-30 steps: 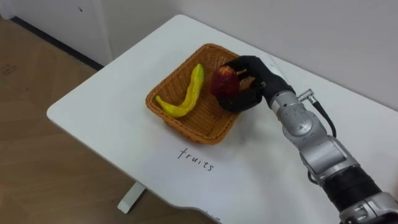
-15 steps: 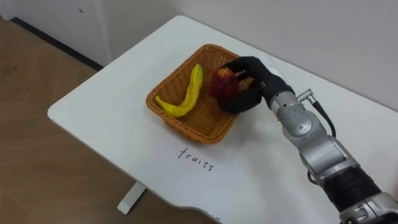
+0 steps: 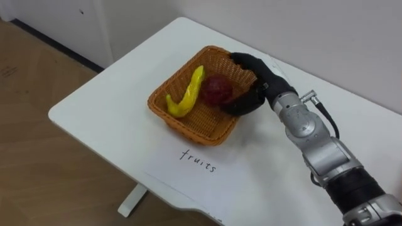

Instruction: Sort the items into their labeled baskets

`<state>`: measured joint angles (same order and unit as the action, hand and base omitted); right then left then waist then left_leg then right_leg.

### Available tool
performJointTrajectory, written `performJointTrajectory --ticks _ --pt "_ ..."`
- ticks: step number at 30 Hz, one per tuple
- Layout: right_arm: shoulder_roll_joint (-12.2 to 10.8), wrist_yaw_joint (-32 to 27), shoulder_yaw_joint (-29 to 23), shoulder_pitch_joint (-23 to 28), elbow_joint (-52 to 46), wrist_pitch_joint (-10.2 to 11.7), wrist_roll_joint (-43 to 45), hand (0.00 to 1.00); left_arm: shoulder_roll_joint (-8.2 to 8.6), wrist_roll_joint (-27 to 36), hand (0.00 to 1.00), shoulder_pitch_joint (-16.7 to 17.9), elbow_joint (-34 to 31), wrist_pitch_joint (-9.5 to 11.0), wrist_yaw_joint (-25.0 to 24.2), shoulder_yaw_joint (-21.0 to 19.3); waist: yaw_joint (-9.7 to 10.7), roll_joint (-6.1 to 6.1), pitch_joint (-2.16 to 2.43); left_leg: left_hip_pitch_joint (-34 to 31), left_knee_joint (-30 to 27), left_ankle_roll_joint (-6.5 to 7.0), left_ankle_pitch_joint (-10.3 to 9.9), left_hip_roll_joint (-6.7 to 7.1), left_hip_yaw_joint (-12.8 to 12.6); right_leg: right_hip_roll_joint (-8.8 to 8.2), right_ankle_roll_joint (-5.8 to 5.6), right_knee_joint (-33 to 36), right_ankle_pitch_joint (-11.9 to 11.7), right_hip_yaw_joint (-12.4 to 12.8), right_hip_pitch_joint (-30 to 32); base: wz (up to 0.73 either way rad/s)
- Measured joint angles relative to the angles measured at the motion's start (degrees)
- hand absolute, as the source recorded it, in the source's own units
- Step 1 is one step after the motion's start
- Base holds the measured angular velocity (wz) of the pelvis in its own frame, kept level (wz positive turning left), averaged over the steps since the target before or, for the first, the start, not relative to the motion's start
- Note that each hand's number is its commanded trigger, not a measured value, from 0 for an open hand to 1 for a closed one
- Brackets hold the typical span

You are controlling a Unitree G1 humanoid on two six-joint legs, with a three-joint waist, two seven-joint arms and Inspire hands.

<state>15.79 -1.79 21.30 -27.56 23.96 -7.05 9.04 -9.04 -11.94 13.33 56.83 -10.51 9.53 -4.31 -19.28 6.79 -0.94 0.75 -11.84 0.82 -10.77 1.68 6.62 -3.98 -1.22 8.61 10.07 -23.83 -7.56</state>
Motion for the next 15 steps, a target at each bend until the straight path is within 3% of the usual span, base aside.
performJointTrajectory --ticks 4,8,12,14,15 --pt "0.0 0.0 0.0 0.0 0.0 0.0 0.0 0.16 0.00 0.0 0.00 0.0 0.0 0.0 0.0 0.0 0.0 -0.02 -0.01 0.0 0.0 0.00 0.0 0.00 0.0 0.00 0.00 0.0 0.0 0.0 0.0 0.00" --pt "0.0 0.0 0.0 0.0 0.0 0.0 0.0 0.17 -0.02 0.0 0.00 0.0 0.0 0.0 0.0 0.0 0.0 -0.07 -0.01 0.0 0.0 0.00 0.0 0.00 0.0 0.00 0.00 0.0 0.0 0.0 -0.1 0.00" --pt "0.0 0.0 0.0 0.0 0.0 0.0 0.1 0.11 -0.03 0.0 0.00 0.0 0.0 0.0 0.0 0.0 0.2 -0.10 0.00 0.0 0.0 -0.01 0.0 0.02 0.1 0.00 0.00 0.0 0.0 0.0 -0.2 0.00" --pt "0.0 0.0 -0.1 0.0 0.0 0.0 0.0 0.00 -0.03 0.0 0.00 0.0 0.0 0.0 0.0 0.0 0.2 -0.09 0.01 0.0 0.0 0.00 0.0 0.02 0.0 -0.01 0.00 0.0 0.0 0.1 -0.2 0.00" --pt "0.0 0.0 -0.1 0.0 0.0 0.0 0.0 0.00 -0.03 0.1 0.00 0.1 0.0 0.0 0.0 0.0 0.2 -0.06 0.03 0.1 0.0 0.00 0.0 0.02 0.0 -0.01 0.00 0.0 0.0 0.1 -0.2 0.00"
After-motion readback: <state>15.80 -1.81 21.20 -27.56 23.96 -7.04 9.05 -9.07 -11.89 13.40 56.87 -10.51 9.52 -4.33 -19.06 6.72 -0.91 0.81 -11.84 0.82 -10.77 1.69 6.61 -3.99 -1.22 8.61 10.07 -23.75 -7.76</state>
